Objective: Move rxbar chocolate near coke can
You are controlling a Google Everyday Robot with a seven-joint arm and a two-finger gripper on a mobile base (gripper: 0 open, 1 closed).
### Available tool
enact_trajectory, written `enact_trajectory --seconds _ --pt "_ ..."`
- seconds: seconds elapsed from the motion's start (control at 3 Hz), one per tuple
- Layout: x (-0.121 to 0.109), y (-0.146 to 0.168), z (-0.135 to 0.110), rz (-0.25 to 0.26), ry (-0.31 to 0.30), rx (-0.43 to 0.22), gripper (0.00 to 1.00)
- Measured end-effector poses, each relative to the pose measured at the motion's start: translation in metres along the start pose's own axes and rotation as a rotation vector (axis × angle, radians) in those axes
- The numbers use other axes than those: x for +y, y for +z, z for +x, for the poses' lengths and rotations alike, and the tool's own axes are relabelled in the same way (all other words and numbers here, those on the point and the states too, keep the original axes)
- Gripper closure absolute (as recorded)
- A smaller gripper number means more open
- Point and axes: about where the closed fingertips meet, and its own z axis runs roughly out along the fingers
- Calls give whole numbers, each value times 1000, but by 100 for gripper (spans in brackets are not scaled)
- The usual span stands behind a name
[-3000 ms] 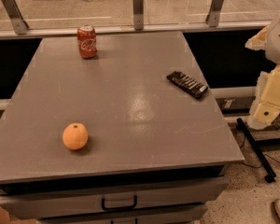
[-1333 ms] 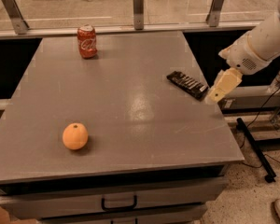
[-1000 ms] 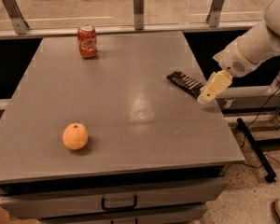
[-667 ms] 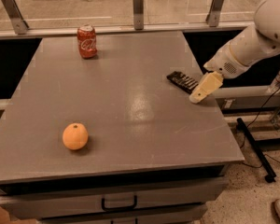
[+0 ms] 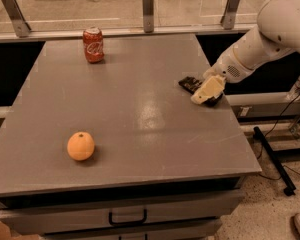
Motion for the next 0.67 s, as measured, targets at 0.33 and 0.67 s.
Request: enact_trajectory --seconds 0.33,0.67 --pt "-1 -8 -5 0 0 0 87" --pt "-1 -15 -9 -1 0 0 100"
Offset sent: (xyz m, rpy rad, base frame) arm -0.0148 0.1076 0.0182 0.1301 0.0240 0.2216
